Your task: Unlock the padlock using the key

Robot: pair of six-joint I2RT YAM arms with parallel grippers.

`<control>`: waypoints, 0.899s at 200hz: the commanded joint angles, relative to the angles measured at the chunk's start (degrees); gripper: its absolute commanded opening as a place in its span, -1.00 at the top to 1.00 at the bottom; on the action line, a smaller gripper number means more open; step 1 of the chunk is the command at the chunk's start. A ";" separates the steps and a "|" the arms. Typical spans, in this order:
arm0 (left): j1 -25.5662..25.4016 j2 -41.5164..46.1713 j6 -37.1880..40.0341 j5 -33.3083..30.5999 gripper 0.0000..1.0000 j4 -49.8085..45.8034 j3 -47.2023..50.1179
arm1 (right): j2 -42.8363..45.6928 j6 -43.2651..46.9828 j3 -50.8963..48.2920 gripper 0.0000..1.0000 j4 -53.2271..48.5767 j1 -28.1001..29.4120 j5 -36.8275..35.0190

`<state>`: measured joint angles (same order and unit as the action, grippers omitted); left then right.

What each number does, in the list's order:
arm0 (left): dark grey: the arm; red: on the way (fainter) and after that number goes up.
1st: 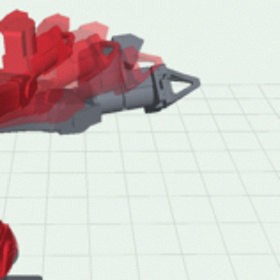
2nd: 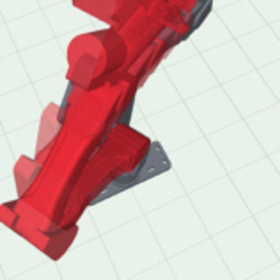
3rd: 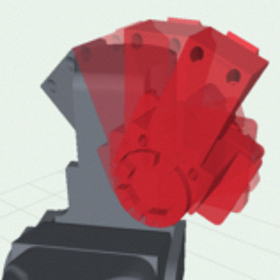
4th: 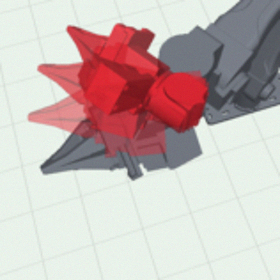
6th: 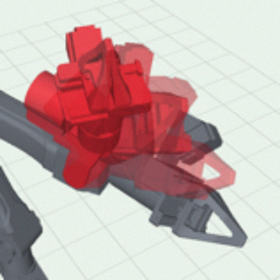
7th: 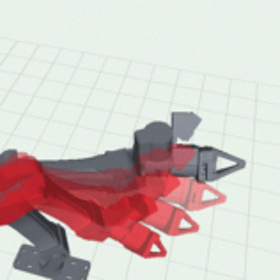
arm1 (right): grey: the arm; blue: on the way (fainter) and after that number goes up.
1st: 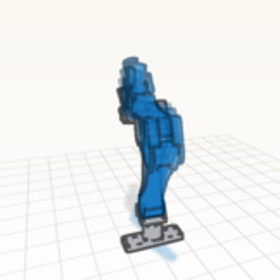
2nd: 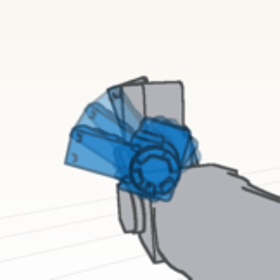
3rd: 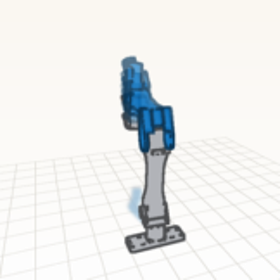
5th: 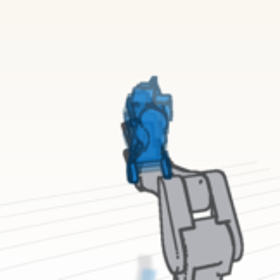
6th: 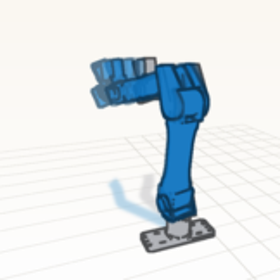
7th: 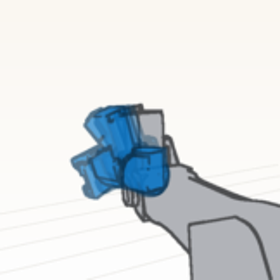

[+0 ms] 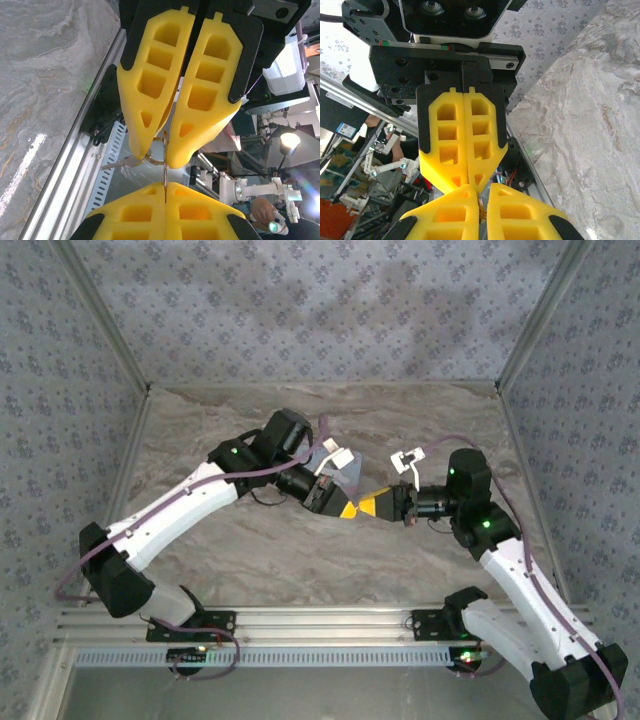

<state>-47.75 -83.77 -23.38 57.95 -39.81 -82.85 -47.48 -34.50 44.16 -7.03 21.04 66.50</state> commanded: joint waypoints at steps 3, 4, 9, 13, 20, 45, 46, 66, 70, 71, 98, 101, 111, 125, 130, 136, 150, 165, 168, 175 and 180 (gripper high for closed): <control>0.68 2.09 1.92 2.05 1.00 -1.49 -2.44 | 1.39 4.07 2.41 1.00 -3.87 0.32 1.16; 0.79 2.10 1.88 2.02 1.00 -1.49 -2.42 | 1.41 4.21 2.41 1.00 -3.96 0.32 1.13; 1.16 2.23 1.85 1.81 1.00 -1.57 -2.41 | 1.60 4.58 2.41 1.00 -4.12 0.33 0.84; 1.51 2.40 1.71 1.48 1.00 -1.59 -2.34 | 1.76 4.62 2.35 1.00 -4.16 0.32 0.50; 2.20 2.65 1.33 1.20 1.00 -1.14 -2.15 | 1.97 4.56 2.24 1.00 -3.99 0.32 -0.13; 4.45 4.48 -2.18 -1.35 1.00 4.17 -0.65 | 3.13 2.73 1.64 1.00 -0.78 2.14 -4.42; 4.52 4.53 -2.37 -1.61 0.99 4.33 -0.56 | 3.20 2.75 1.63 1.00 -0.79 2.24 -4.79; 6.98 6.58 -7.31 -6.06 0.50 9.80 1.71 | 4.59 1.42 1.06 1.00 1.15 3.46 -12.23; 7.39 7.21 -8.34 -6.88 0.50 11.45 2.49 | 4.87 0.68 0.74 1.00 2.36 3.60 -13.67; 7.53 7.34 -8.56 -7.10 0.49 11.96 2.68 | 4.95 0.50 0.66 1.00 2.72 3.63 -13.98; 8.12 11.74 -13.60 -11.99 0.25 20.93 7.59 | 6.85 -0.31 -0.13 1.00 5.95 5.88 -24.81; 8.11 12.09 -13.93 -12.67 0.21 21.26 7.87 | 7.00 -0.24 -0.17 1.00 6.05 6.16 -25.82; 8.17 13.15 -14.80 -14.62 0.18 22.02 8.89 | 7.10 -0.30 -0.32 1.00 6.99 6.63 -27.74; 7.97 14.38 -16.48 -16.40 0.09 23.85 10.87 | 6.80 -0.60 -0.22 1.00 7.73 7.16 -30.12; 7.94 14.91 -17.57 -16.98 0.05 25.31 11.96 | 6.71 -0.86 -0.30 1.00 8.06 7.36 -30.83; 7.93 15.61 -18.91 -17.59 0.04 27.58 13.34 | 6.55 -1.09 -0.37 1.00 8.60 7.51 -31.96; 7.72 17.37 -22.13 -20.20 -0.02 32.92 17.48 | 6.29 -2.93 -0.74 1.00 10.54 7.72 -32.99; 7.37 19.14 -26.28 -22.03 -0.03 41.68 22.84 | 6.18 -4.21 -1.15 1.00 12.48 8.12 -33.78; 7.25 19.36 -27.11 -22.27 -0.04 43.67 23.77 | 6.11 -4.42 -1.18 1.00 12.92 8.13 -33.80; 7.07 19.76 -28.83 -22.82 -0.05 47.30 25.77 | 6.01 -4.91 -1.34 1.00 13.65 8.30 -33.89; 6.83 19.93 -29.53 -23.16 -0.06 49.14 26.60 | 5.96 -5.15 -1.36 1.00 14.13 8.38 -33.85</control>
<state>-39.90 -65.71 -45.41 38.85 -6.35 -60.95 -41.63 -36.73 43.24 2.00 28.69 35.62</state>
